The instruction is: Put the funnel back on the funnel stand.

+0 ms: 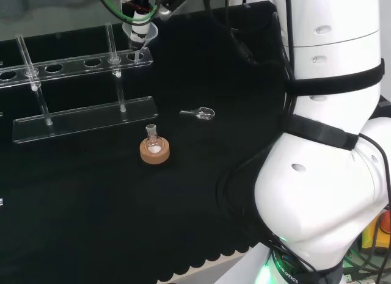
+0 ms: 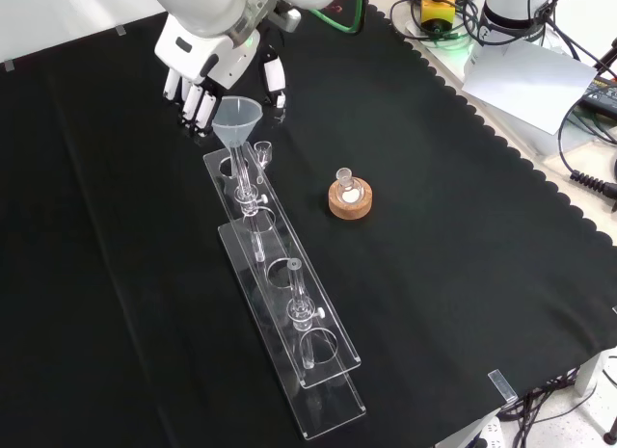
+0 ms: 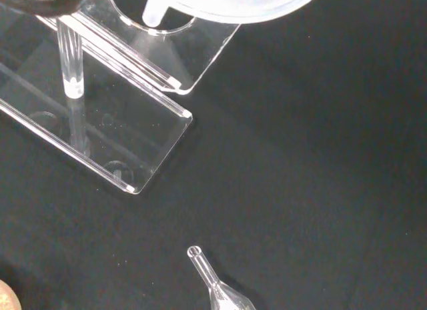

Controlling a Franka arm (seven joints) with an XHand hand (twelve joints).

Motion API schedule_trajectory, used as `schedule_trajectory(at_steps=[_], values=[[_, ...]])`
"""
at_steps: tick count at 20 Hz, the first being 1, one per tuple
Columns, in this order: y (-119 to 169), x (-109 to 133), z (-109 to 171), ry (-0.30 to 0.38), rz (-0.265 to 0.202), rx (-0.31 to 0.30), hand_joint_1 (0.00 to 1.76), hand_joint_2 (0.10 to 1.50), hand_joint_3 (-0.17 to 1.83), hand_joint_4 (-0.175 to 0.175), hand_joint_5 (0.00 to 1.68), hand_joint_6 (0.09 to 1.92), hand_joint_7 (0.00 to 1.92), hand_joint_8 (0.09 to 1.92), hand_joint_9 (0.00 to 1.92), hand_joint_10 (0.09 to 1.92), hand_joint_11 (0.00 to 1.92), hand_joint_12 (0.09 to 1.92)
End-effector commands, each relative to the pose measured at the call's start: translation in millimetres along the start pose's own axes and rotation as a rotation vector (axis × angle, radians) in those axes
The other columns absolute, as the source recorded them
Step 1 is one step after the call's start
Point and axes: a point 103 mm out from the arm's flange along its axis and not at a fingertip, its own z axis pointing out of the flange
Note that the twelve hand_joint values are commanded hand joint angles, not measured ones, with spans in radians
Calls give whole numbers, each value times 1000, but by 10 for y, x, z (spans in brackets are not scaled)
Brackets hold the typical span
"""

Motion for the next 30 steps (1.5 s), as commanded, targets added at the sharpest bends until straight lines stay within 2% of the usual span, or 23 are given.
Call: schedule_trajectory(at_steps=[1, 10, 12, 15, 18, 20, 24, 30], values=[[47, 80, -10, -20, 3, 20, 792, 699, 619, -3, 789, 721, 494, 608, 891, 462, 545, 1273], [113, 77, 49, -10, 13, 23, 782, 696, 618, -6, 762, 715, 467, 603, 860, 456, 543, 1271], [133, 99, 57, -10, 11, 38, 773, 694, 612, -14, 675, 722, 418, 618, 788, 477, 519, 1284], [145, 116, 71, -11, 10, 52, 750, 683, 596, -32, 450, 544, 277, 653, 564, 565, 412, 1321], [140, 140, 79, -8, 9, 44, 719, 677, 561, -39, 329, 251, 127, 661, 353, 648, 271, 1377], [145, 201, 49, -18, 10, 47, 703, 677, 542, -41, 292, 135, 61, 657, 262, 679, 204, 1402], [105, 193, 66, -8, 0, 32, 681, 671, 517, -40, 239, 87, 3, 586, 181, 708, 137, 1427], [-150, 191, 36, 9, 21, -15, 666, 669, 500, -41, 225, 87, 17, 565, 183, 727, 125, 1437]])
